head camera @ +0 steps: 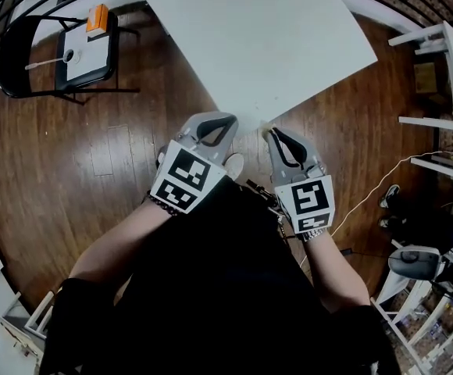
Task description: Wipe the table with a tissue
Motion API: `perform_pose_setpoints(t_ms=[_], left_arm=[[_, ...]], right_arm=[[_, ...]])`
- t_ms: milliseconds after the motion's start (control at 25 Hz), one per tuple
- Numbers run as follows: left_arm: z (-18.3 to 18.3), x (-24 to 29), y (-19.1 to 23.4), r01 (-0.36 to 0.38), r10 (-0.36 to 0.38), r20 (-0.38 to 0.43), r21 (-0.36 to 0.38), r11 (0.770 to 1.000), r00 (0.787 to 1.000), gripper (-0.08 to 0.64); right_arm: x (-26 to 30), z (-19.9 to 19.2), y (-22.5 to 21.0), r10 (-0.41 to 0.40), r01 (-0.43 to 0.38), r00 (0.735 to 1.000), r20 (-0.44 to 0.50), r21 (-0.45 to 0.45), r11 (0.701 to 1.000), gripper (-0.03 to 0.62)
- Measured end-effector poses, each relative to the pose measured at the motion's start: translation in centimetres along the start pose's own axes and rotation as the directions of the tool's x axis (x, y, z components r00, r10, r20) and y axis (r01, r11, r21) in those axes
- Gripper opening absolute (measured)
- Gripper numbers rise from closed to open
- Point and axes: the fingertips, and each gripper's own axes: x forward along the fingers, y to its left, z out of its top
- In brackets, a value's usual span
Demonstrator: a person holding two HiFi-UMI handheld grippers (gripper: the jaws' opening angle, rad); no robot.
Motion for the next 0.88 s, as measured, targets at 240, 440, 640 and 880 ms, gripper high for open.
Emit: perform_pose_setpoints(t_ms=[240, 440, 640, 880], left_arm=[[-0.6, 0.6, 0.2, 0.048, -0.048, -0.009, 0.009, 0.999, 0.999, 0.011], [-0.8, 1.7, 0.5, 0.018, -0.018, -0.028, -0.015, 1.000, 0.999, 0.011], [-2.2, 3.0, 2.2, -0.054, 0.050, -0.052, -0.074, 0.996, 0.997, 0.011], [-3.3, 4.9, 2.4, -0.100, 0.088, -0.094, -0.122, 0.987, 0.992, 0.011]], right_arm=[[1.3, -0.1, -0.4, -0.028, 0.027, 0.999, -0.037, -0.009, 1.000, 0.008], [2.6, -1.3, -1.5, 0.006, -0.008, 0.998, -0.063, -0.021, 1.000, 0.008], [5.4, -2.8, -1.8, 0.071, -0.075, 0.994, -0.081, -0.044, 0.996, 0.008], [7.3, -4.3, -2.7, 0.122, -0.127, 0.988, -0.094, -0.042, 0.991, 0.008]])
